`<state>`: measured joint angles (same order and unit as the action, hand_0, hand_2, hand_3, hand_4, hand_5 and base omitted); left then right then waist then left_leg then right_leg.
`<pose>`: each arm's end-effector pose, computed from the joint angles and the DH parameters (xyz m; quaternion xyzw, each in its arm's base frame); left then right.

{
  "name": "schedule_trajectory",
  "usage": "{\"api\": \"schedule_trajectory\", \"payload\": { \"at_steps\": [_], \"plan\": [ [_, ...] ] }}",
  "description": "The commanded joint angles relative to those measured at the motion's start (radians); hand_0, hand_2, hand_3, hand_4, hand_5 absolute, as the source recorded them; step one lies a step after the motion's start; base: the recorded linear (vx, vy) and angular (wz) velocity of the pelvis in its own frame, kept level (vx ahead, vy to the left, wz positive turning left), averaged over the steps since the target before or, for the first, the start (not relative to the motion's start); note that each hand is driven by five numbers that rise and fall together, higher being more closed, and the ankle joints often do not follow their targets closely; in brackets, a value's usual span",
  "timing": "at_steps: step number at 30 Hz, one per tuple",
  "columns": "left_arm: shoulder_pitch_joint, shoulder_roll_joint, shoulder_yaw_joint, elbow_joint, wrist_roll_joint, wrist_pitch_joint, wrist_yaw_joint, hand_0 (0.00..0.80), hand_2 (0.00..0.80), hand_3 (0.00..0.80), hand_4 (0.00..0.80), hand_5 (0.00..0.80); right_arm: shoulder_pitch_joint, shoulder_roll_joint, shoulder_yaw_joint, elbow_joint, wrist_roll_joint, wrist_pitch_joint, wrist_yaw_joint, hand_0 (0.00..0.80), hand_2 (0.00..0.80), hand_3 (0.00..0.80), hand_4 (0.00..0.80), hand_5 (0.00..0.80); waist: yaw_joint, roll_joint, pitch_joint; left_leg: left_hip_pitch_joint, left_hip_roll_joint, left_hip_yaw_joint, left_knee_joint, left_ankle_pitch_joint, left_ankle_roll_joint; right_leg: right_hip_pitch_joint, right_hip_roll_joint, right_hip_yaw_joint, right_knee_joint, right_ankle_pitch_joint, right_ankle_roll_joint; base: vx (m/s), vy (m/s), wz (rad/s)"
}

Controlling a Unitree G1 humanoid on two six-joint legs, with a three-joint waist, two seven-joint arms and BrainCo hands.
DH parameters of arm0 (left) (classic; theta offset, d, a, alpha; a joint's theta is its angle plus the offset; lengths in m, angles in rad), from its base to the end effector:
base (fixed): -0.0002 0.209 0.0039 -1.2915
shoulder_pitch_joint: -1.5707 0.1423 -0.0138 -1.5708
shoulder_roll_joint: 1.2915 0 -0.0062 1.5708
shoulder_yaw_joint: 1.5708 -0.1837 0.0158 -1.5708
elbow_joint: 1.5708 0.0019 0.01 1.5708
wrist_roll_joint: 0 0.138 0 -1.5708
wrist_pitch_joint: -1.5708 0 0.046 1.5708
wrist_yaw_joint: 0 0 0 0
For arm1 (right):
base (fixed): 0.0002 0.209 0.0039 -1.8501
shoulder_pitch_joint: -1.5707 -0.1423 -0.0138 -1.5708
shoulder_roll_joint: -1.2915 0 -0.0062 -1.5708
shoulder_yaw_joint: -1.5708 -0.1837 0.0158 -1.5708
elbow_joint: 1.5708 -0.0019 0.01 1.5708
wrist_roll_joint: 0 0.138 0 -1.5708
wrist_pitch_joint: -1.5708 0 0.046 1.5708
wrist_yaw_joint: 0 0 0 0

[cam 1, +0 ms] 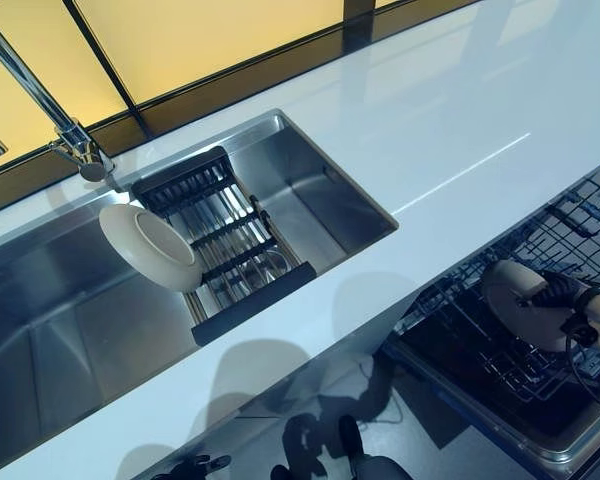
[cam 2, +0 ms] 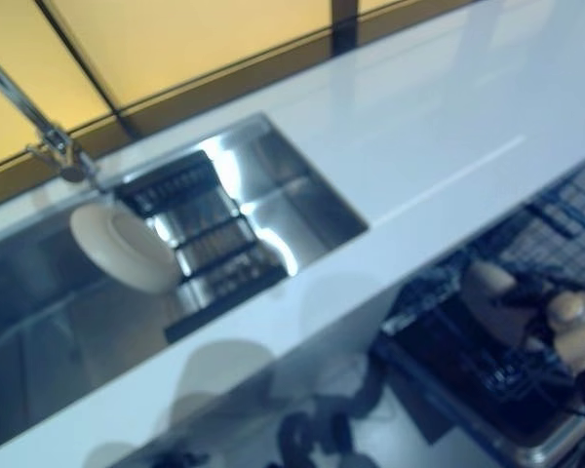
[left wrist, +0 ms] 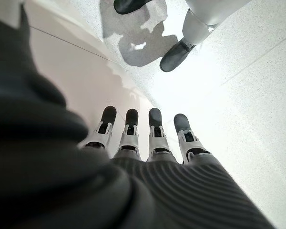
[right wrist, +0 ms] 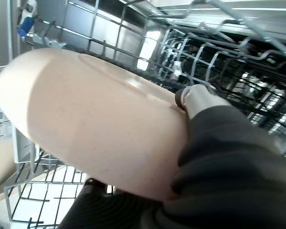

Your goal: Take plates into dishwasher

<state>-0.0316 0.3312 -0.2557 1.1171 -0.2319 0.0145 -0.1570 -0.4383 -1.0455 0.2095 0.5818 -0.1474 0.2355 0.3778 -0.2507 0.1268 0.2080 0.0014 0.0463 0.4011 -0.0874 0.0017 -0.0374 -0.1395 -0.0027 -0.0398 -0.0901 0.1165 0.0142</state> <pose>0.1000 0.2415 -0.1014 0.0689 0.5349 -0.0252 0.8417 0.2486 -0.3652 0.1493 -0.4955 0.2921 -0.0150 0.8179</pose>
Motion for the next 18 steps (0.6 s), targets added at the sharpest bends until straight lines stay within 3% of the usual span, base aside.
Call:
{"api": "schedule_trajectory", "payload": {
  "at_steps": [1, 18],
  "plan": [
    [-0.061, 0.036, -0.009, -0.001, -0.051, -0.023, 0.008, 0.000, 0.000, 0.000, 0.000, 0.000, -0.076, 0.048, 0.052, 0.078, -0.014, -0.040, 0.008, 0.800, 0.800, 0.800, 0.800, 0.800, 0.030, -0.005, -0.018, -0.024, -0.019, -0.066, 0.008, -0.030, 0.010, 0.026, -0.005, -0.076, 0.023, -0.089, 0.058, -0.005, 0.013, 0.04],
    [-0.082, 0.030, -0.022, -0.003, -0.051, -0.025, 0.004, 0.000, 0.000, 0.000, 0.000, 0.000, -0.103, 0.082, 0.098, 0.178, -0.052, -0.032, -0.008, 0.800, 0.800, 0.800, 0.800, 0.800, 0.043, 0.003, -0.014, -0.027, -0.024, -0.085, 0.004, -0.023, 0.010, 0.024, -0.007, -0.069, 0.021, -0.086, 0.057, -0.001, 0.001, 0.01]
  ]
}}
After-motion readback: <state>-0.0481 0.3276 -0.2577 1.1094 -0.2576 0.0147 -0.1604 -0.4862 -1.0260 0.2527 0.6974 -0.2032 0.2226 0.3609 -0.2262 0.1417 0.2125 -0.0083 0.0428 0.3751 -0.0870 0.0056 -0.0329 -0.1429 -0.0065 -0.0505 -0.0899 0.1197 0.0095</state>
